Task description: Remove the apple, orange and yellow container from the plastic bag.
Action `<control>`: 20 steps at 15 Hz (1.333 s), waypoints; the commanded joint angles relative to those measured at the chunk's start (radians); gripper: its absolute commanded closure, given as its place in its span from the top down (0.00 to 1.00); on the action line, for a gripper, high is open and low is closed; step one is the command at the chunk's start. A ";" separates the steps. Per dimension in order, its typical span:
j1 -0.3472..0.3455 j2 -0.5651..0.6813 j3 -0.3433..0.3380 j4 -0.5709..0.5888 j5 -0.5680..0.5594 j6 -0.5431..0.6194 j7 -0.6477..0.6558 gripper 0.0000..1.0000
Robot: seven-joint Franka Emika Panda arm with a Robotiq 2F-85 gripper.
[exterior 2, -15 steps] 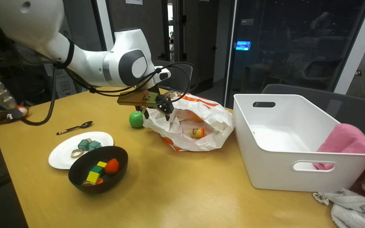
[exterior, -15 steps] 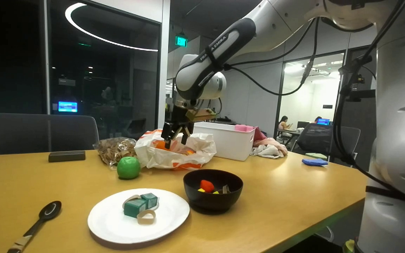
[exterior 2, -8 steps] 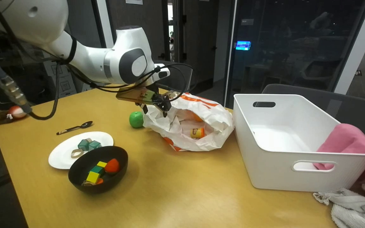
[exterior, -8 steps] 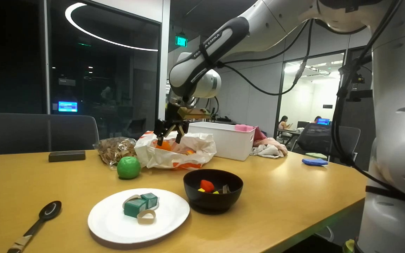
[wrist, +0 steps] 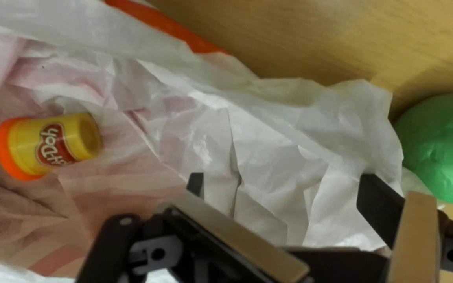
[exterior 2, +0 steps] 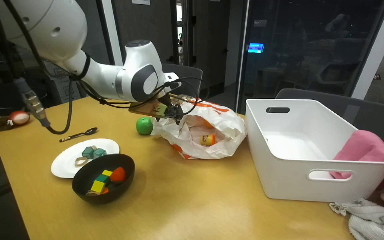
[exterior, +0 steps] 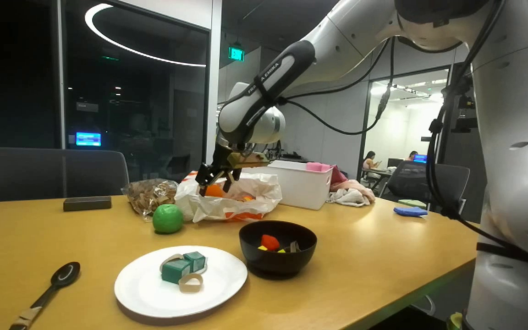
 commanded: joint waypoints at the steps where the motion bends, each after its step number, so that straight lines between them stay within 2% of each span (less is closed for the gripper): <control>1: -0.012 0.021 0.015 0.046 0.070 0.113 -0.021 1.00; 4: -0.009 0.057 -0.018 0.083 0.046 0.138 0.017 1.00; 9: -0.012 0.104 -0.052 0.110 0.032 0.100 0.043 1.00; 13: 0.009 0.151 -0.089 0.132 -0.015 0.130 0.069 1.00; 17: 0.035 0.228 -0.127 0.222 -0.075 0.159 0.114 1.00; 20: 0.047 0.288 -0.140 0.310 -0.061 0.156 0.162 1.00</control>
